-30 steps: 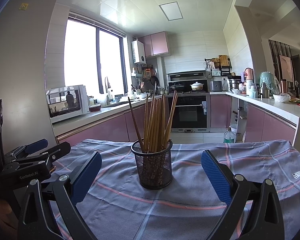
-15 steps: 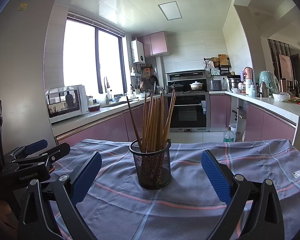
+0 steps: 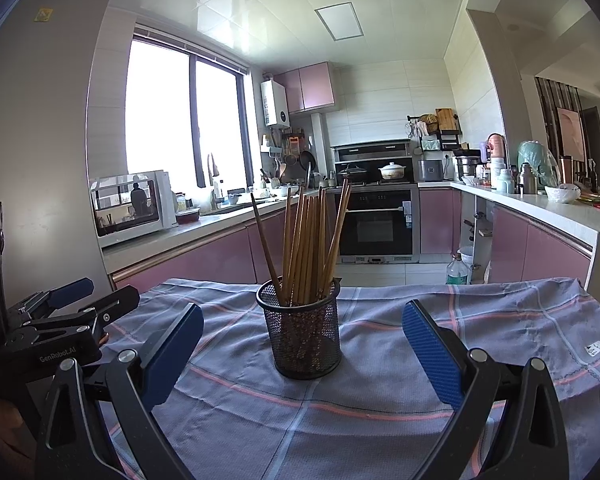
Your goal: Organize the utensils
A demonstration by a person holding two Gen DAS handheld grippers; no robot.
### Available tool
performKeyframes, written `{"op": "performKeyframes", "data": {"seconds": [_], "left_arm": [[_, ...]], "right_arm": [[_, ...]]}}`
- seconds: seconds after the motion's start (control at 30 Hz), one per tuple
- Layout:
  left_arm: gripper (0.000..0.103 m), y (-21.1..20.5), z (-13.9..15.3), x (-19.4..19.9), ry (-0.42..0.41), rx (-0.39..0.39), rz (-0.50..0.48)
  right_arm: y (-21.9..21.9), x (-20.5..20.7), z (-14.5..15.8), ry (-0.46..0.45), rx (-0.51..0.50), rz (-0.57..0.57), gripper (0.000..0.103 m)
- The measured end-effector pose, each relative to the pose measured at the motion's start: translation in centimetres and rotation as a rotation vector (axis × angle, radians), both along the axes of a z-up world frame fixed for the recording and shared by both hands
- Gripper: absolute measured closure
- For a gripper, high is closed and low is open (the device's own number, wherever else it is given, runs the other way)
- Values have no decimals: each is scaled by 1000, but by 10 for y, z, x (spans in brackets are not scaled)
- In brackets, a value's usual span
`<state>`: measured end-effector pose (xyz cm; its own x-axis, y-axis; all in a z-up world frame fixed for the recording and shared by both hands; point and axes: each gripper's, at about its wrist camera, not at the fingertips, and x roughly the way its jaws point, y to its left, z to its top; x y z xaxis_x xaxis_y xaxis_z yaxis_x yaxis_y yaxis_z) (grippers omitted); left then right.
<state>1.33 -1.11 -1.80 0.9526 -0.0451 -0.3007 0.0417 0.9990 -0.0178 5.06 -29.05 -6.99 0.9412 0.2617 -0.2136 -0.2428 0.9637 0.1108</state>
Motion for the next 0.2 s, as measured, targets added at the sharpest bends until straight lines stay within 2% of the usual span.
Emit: {"op": "performKeyframes", "data": {"seconds": [0.2], "left_arm": [[6, 2, -4, 6, 28, 3, -5]], "right_arm": [[-5, 3, 0, 8, -23, -27, 7]]}}
